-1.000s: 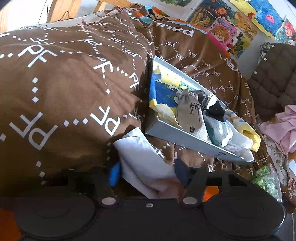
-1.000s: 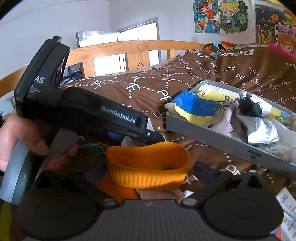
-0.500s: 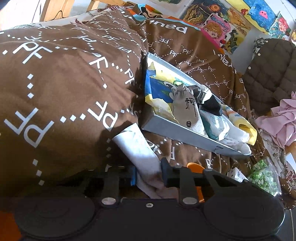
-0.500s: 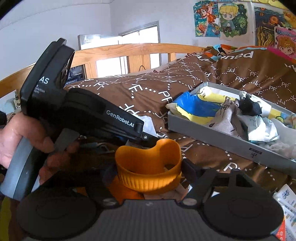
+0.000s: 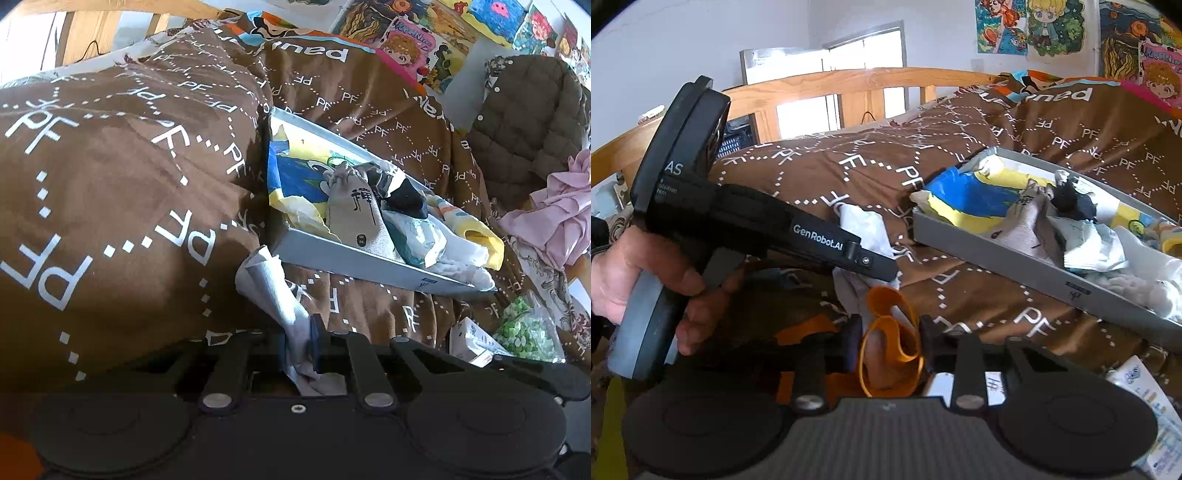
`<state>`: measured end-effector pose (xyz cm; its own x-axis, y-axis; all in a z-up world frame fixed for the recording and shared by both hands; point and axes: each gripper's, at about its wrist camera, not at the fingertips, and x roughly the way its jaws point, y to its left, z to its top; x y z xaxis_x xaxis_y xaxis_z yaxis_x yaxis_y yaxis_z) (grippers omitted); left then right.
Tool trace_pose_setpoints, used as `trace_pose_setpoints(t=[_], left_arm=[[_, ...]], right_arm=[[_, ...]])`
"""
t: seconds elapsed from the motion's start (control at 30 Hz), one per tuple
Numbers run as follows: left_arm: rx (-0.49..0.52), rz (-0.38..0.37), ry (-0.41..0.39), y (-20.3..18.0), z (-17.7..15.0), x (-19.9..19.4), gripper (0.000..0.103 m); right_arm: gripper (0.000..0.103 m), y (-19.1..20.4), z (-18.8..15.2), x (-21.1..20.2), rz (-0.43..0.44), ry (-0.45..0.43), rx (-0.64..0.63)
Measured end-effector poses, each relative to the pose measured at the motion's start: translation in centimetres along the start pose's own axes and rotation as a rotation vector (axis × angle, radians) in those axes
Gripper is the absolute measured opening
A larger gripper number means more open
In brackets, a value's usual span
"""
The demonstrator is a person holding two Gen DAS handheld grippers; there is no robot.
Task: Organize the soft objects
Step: 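Carry the white cloth with the left gripper while the right carries the orange cup over the tray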
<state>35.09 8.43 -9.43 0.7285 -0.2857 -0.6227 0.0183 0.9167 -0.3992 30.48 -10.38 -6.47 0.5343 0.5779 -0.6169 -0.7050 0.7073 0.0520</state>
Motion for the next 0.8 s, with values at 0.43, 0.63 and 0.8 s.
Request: trace_pose_setpoints(t=[0.43, 0.63, 0.8], left_arm=[[-0.01, -0.001, -0.098, -0.7, 0.7, -1.2, 0.01], [-0.029, 0.002, -0.208, -1.9, 2.0, -2.9, 0.009], [-0.055, 0.007, -0.294, -3.1, 2.9, -4.2, 0.009]], right_arm=[[0.027, -1.9, 0.5, -1.6, 0.03, -0.052, 0.101], [0.027, -3.1, 1.3, -3.6, 0.026, -0.122, 0.137], [0.027, -4.4, 2.3, -5.0, -0.012, -0.2, 0.148]])
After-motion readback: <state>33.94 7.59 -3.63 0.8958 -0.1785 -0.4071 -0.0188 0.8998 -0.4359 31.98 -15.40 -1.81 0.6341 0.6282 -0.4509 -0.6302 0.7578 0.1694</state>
